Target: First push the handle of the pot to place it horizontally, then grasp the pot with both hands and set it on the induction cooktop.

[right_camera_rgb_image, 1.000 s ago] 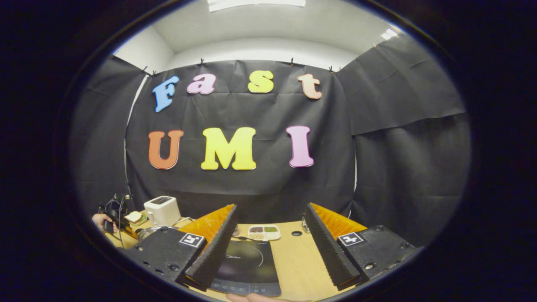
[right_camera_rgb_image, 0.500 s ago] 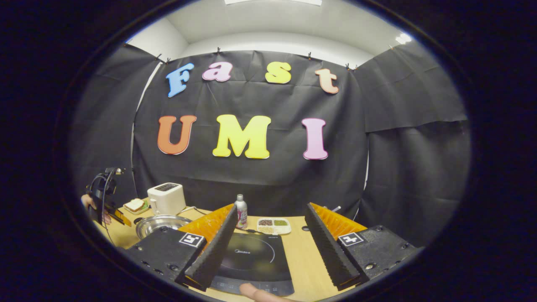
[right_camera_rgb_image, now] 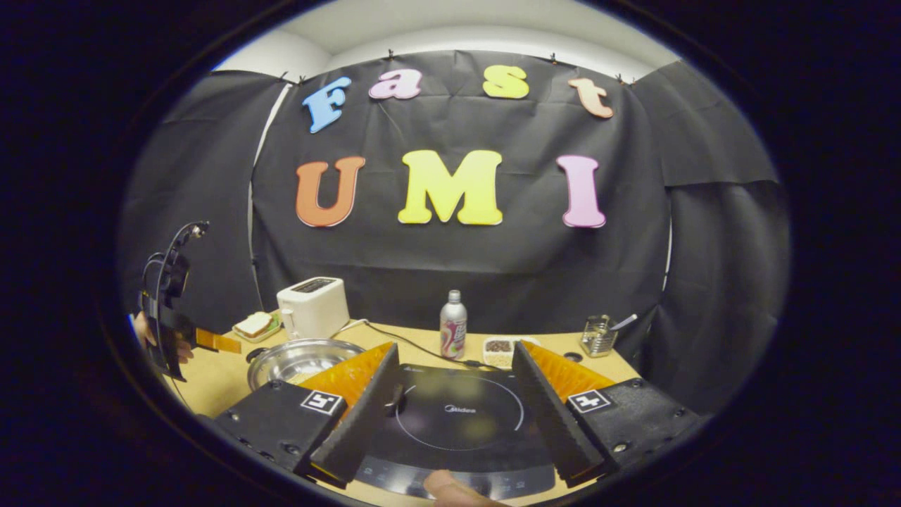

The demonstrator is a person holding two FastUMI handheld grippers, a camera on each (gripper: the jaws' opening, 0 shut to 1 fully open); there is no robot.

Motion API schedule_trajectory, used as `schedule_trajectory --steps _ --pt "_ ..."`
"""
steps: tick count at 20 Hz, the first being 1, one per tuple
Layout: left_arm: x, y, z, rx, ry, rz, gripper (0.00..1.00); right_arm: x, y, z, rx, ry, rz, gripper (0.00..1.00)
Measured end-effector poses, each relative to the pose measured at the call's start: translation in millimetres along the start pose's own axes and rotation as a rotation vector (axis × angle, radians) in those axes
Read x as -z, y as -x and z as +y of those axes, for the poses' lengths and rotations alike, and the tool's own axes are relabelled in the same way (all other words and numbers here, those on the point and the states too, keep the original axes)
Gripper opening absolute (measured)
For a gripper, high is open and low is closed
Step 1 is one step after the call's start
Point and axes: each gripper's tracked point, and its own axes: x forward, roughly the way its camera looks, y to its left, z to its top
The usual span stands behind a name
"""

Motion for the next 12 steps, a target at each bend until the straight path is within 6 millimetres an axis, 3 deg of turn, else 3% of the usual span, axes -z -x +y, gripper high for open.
schedule_trajectory --steps 6,12 --pt "-3.7 -44.8 13.5 -0.033 0.01 -0.024 0.96 44.7 -61.6 38.0 -0.049 -0.006 0.103 0.97" --pt "10.6 -77.8 21.6 -0.023 -0.034 0.026 0.96 99.4 -108.3 71.6 -0.087 -0.016 0.257 0.97"
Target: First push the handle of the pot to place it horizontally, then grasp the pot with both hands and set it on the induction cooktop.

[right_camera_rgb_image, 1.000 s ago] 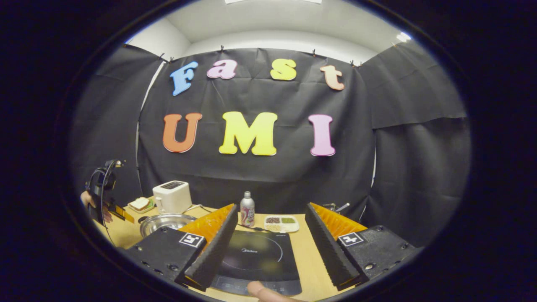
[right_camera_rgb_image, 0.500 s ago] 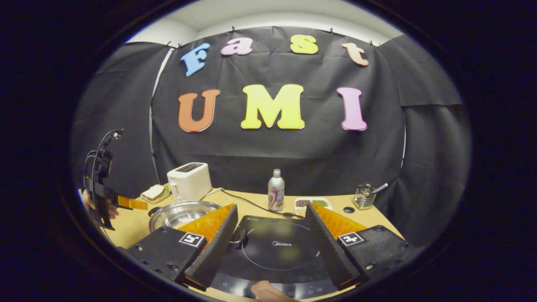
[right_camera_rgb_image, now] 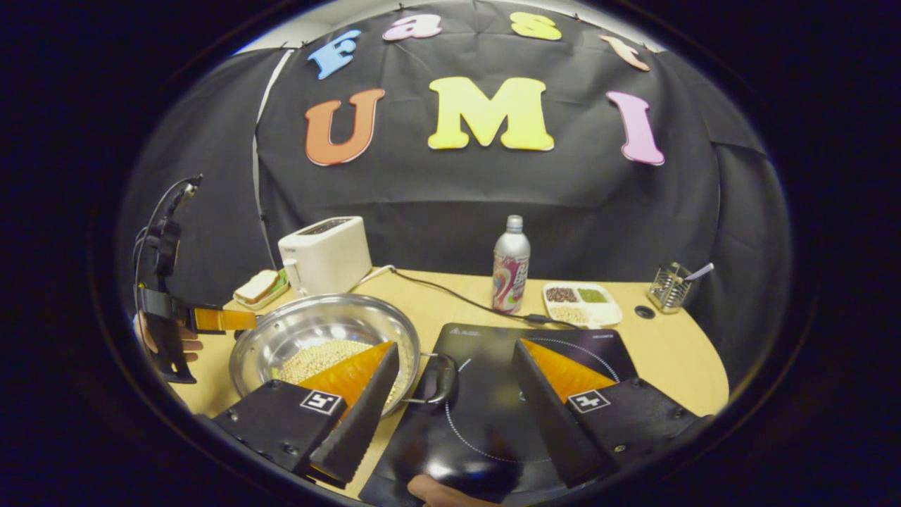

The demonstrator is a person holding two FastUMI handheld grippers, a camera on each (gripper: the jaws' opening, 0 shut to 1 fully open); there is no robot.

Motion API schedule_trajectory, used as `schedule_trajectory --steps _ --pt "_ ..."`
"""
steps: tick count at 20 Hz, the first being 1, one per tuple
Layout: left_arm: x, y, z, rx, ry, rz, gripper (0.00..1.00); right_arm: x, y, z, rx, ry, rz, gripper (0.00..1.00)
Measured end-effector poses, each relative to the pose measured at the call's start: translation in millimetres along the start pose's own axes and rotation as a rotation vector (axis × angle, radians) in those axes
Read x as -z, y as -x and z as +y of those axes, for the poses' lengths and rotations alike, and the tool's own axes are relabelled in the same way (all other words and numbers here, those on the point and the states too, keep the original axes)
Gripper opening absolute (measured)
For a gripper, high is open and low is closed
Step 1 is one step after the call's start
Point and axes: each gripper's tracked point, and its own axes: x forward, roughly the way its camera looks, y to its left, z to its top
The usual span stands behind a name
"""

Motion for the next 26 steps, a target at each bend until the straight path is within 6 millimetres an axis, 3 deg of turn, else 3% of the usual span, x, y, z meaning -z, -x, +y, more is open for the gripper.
schedule_trajectory --steps 3,7,8,9,11,13,14,15,16,17,18,19,20,21,22,26 --pt "6.8 -11.1 -4.9 0.036 -0.014 0.028 0.96 17.7 -21.3 7.1 0.015 -0.008 0.074 1.0" --pt "-1.1 -18.6 -4.0 0.049 -0.027 0.005 0.92 35.1 -45.9 15.7 0.021 -0.023 0.14 0.97" --pt "-1.5 -17.8 -5.1 0.056 -0.032 0.007 0.86 37.5 -49.1 16.1 0.023 -0.033 0.151 0.97" --pt "0.0 -19.8 -4.5 0.055 -0.038 0.019 0.67 37.5 -51.6 14.5 0.027 -0.052 0.162 0.97" --pt "10.0 -22.9 -7.8 0.064 -0.059 0.055 0.68 42.5 -54.2 16.6 0.012 -0.101 0.193 0.96" --pt "19.5 -27.9 -4.0 0.043 -0.107 0.087 0.67 43.8 -57.1 12.5 0.017 -0.115 0.192 0.87" --pt "19.2 -29.4 -4.5 0.038 -0.119 0.081 0.66 48.1 -60.8 14.1 0.007 -0.101 0.221 0.88" --pt "17.3 -29.3 -5.2 0.038 -0.122 0.08 0.66 43.9 -60.3 10.5 0.015 -0.095 0.21 0.78" --pt "19.5 -28.3 -5.8 0.044 -0.111 0.09 0.75 47.5 -62.5 12.2 0.012 -0.081 0.223 0.67" --pt "19.3 -27.5 -6.4 0.051 -0.103 0.098 0.64 47.0 -63.2 11.6 0.009 -0.08 0.23 0.72" --pt "19.6 -28.2 -6.3 0.056 -0.099 0.107 0.72 46.6 -62.6 12.0 0.007 -0.077 0.227 0.7" --pt "19.0 -27.9 -6.7 0.057 -0.102 0.112 0.61 45.7 -60.3 12.4 0.001 -0.079 0.223 0.64" --pt "19.7 -27.6 -6.6 0.052 -0.107 0.112 0.7 45.1 -61.9 12.6 -0.007 -0.081 0.217 0.63" --pt "19.5 -26.9 -6.7 0.047 -0.116 0.117 0.7 43.7 -63.2 12.2 -0.015 -0.083 0.212 0.59" --pt "19.7 -26.3 -7.2 0.045 -0.118 0.113 0.59 43.7 -63.7 12.3 -0.019 -0.084 0.209 0.57" --pt "20.1 -20.6 -7.4 0.041 -0.131 0.122 0.59 43.2 -59.6 13.2 -0.035 -0.077 0.217 0.52"
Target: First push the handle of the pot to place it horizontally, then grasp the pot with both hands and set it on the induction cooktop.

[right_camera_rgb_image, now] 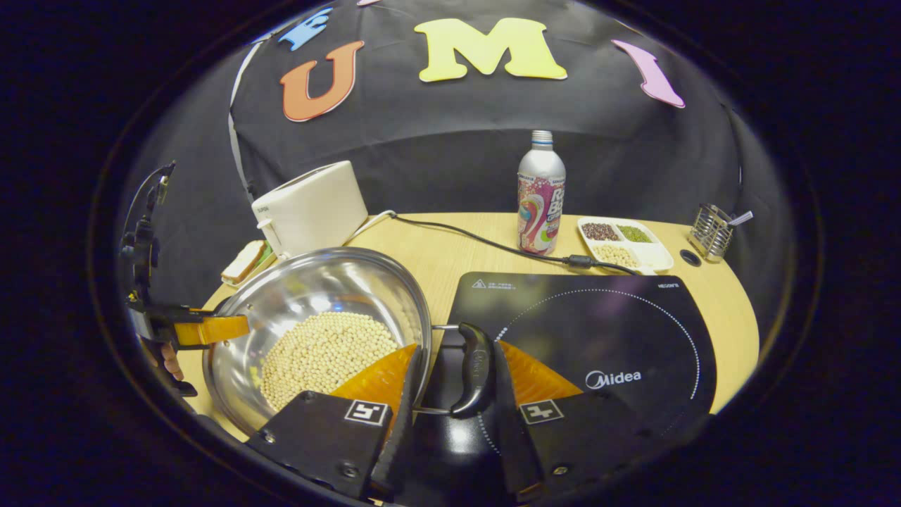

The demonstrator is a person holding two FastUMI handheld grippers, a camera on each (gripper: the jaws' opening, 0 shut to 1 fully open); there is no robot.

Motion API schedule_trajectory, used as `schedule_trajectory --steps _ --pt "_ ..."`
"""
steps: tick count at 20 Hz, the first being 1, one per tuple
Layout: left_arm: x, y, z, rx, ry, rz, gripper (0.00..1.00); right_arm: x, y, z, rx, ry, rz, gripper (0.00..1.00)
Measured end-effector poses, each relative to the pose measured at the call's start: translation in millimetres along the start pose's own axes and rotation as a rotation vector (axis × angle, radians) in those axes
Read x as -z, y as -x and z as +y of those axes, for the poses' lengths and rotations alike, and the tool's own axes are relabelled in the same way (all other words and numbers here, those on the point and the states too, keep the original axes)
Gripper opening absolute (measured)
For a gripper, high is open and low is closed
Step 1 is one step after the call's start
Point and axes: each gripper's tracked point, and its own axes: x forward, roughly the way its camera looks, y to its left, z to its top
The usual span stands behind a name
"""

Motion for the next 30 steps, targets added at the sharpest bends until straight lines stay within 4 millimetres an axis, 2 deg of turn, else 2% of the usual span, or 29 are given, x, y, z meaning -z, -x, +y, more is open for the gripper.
schedule_trajectory --steps 2,5,10,14,17,19,21,24,26,30 --pt "-0.8 10.1 -1.7 0.001 -0.002 -0.002 0.59 -2.3 10.6 3.0 -0.009 -0.015 -0.003 0.52" --pt "-9.4 33.5 -4.6 0.009 0.004 -0.017 0.59 -19.6 35.1 3.8 -0.019 0.006 -0.031 0.54" --pt "-40.2 85.8 -18.2 -0.001 -0.012 -0.073 0.59 -50.1 87.8 -0.2 -0.051 -0.014 -0.083 0.51" --pt "-61.6 123.5 -38.8 0.001 -0.039 -0.108 0.59 -70.2 131.5 -13.5 -0.053 -0.023 -0.127 0.53" --pt "-72.9 144.9 -58.0 0.006 -0.059 -0.128 0.59 -82.7 159.1 -31.4 -0.056 -0.044 -0.139 0.51" --pt "-81.8 153.8 -77.6 0.014 -0.072 -0.141 0.59 -89.8 173.7 -48.1 -0.048 -0.045 -0.154 0.51" --pt "-82.5 157.8 -98.4 0.027 -0.073 -0.137 0.59 -93.3 185.6 -69.4 -0.032 -0.037 -0.154 0.51" --pt "-81.9 152.6 -132.3 0.058 -0.089 -0.126 0.59 -95.2 200.3 -103.1 -0.005 -0.036 -0.146 0.53" --pt "-77.0 148.3 -151.4 0.072 -0.08 -0.097 0.59 -93.2 205.3 -124.8 0.015 -0.042 -0.141 0.51" --pt "-84.1 141.7 -192.5 0.087 -0.101 -0.1 0.59 -91.0 210.6 -165.0 0.04 -0.069 -0.132 0.51"
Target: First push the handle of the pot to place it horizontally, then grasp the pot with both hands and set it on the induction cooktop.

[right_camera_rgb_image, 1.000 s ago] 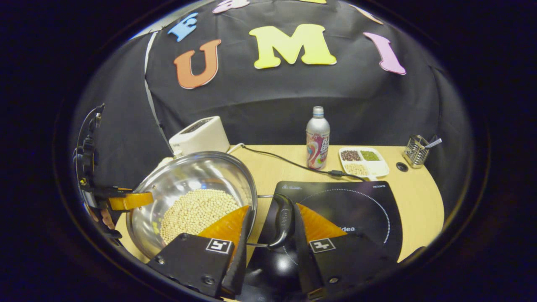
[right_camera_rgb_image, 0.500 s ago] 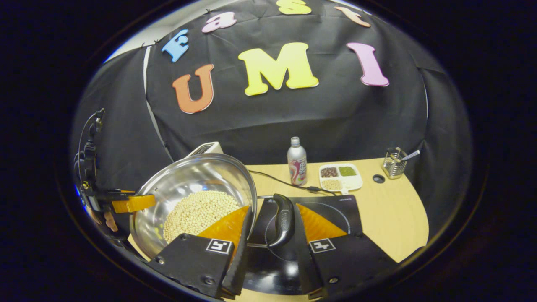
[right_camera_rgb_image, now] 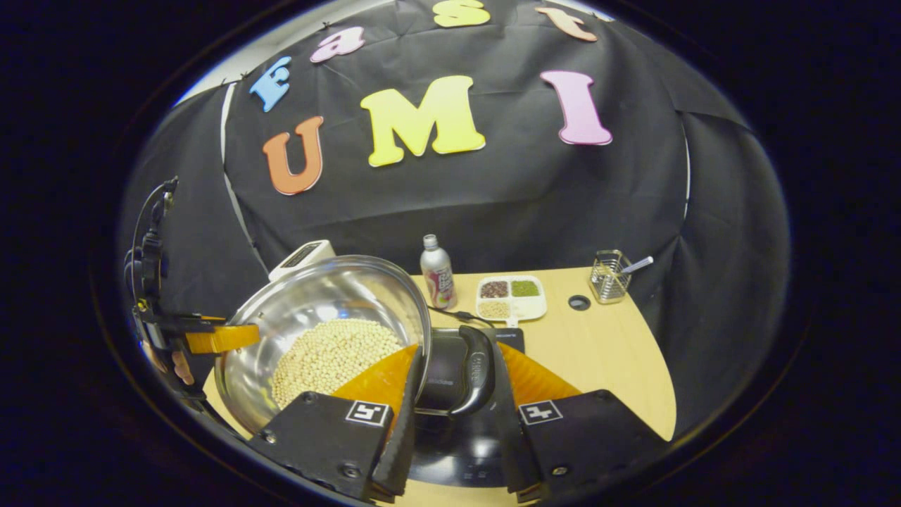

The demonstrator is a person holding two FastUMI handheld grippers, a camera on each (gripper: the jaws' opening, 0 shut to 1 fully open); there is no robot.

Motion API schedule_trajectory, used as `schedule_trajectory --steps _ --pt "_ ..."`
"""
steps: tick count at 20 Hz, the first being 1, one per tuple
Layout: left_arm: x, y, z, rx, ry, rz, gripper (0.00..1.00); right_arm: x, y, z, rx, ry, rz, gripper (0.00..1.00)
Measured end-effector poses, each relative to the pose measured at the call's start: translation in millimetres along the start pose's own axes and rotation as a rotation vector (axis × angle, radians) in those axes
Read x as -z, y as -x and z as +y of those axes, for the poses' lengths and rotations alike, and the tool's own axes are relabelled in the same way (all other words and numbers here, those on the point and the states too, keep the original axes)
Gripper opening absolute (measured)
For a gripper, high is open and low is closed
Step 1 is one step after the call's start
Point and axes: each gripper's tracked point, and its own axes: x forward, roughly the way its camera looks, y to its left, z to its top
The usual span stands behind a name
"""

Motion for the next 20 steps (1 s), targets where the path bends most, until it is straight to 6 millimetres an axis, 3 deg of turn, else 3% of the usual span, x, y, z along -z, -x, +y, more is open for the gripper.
schedule_trajectory --steps 4,9,19,20 --pt "-1.3 -17.0 -33.2 0.022 -0.013 0.003 0.59 -0.3 -5.1 -36.5 0.026 -0.013 0.0 0.51" --pt "-2.9 -42.7 -56.0 0.032 -0.027 0.008 0.59 6.6 -21.0 -62.3 0.039 -0.026 0.02 0.51" --pt "19.5 -93.2 -74.1 0.037 -0.022 0.058 0.59 36.9 -69.1 -95.7 0.052 -0.057 0.094 0.53" --pt "22.5 -97.0 -74.9 0.038 -0.018 0.064 0.69 40.3 -72.7 -97.5 0.053 -0.063 0.1 0.53"
